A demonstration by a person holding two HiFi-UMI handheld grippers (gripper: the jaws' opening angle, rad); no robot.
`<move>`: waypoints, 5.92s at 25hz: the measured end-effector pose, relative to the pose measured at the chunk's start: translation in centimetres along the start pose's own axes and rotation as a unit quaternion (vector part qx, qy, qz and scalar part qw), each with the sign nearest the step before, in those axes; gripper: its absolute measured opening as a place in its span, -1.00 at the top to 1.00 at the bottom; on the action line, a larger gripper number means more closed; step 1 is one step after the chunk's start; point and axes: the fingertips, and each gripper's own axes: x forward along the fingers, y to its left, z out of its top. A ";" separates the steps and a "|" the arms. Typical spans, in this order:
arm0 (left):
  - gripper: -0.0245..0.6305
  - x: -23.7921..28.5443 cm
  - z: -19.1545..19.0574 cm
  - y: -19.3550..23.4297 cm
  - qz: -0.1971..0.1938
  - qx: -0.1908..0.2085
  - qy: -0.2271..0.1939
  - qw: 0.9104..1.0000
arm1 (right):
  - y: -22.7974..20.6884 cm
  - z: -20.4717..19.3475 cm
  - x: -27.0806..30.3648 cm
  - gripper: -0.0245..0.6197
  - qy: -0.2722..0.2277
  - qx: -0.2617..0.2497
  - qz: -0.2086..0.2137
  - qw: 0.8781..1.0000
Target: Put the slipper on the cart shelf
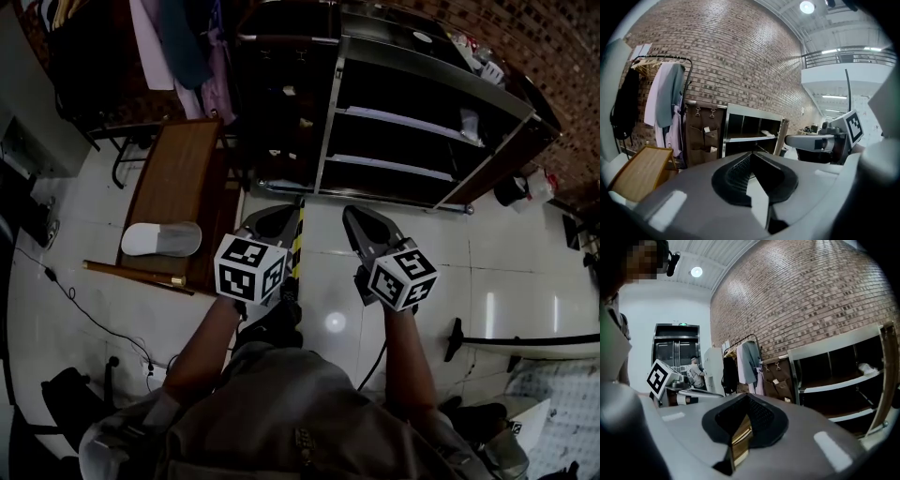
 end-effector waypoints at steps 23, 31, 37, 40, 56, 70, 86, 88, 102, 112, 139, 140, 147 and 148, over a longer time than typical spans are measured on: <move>0.90 18.8 8.3 11.4 0.053 -0.053 -0.045 0.996 | -14.1 7.0 18.3 0.92 0.033 -0.041 0.109 0.993; 0.90 17.1 9.0 18.6 0.156 -0.094 -0.069 0.981 | -10.7 7.9 27.0 0.92 0.050 -0.058 0.233 0.969; 0.90 13.9 8.9 24.1 0.282 -0.129 -0.093 0.946 | -6.6 7.2 32.8 0.92 0.077 -0.078 0.359 0.927; 0.90 11.9 8.4 25.9 0.345 -0.148 -0.100 0.921 | -4.4 7.0 34.5 0.92 0.086 -0.086 0.416 0.901; 0.90 -1.6 2.9 23.7 0.634 -0.227 -0.126 0.729 | 7.3 3.4 33.5 0.92 0.126 -0.092 0.654 0.741; 0.90 -8.7 -2.5 23.9 0.687 -0.258 -0.132 0.667 | 13.5 -0.1 31.4 0.92 0.158 -0.119 0.682 0.704; 0.48 -14.5 -16.8 34.6 0.718 -0.344 -0.073 0.601 | 17.9 -5.4 37.8 0.92 0.215 -0.140 0.642 0.723; 0.41 -15.1 -18.9 35.8 0.724 -0.358 -0.067 0.586 | 18.0 -6.0 38.4 0.92 0.224 -0.141 0.637 0.724; 0.39 -15.7 -27.8 39.3 0.717 -0.424 0.003 0.553 | 17.1 -7.6 40.9 0.92 0.246 -0.154 0.596 0.749; 0.79 -15.7 -27.5 38.9 0.718 -0.399 0.030 0.569 | 17.7 -7.3 41.1 0.92 0.242 -0.158 0.582 0.760; 0.87 -11.1 -8.0 34.4 0.632 -0.266 -0.075 0.725 | 10.0 -2.2 39.5 0.92 0.174 -0.101 0.493 0.846; 0.87 -10.3 -7.4 34.2 0.626 -0.260 -0.075 0.731 | 9.2 -1.8 39.3 0.92 0.170 -0.099 0.487 0.851; 0.87 -3.1 -3.3 32.2 0.576 -0.217 -0.069 0.785 | 1.7 1.1 36.3 0.92 0.129 -0.076 0.431 0.890; 0.87 -2.2 -2.8 31.6 0.571 -0.212 -0.067 0.790 | 0.5 1.6 35.5 0.92 0.123 -0.072 0.424 0.894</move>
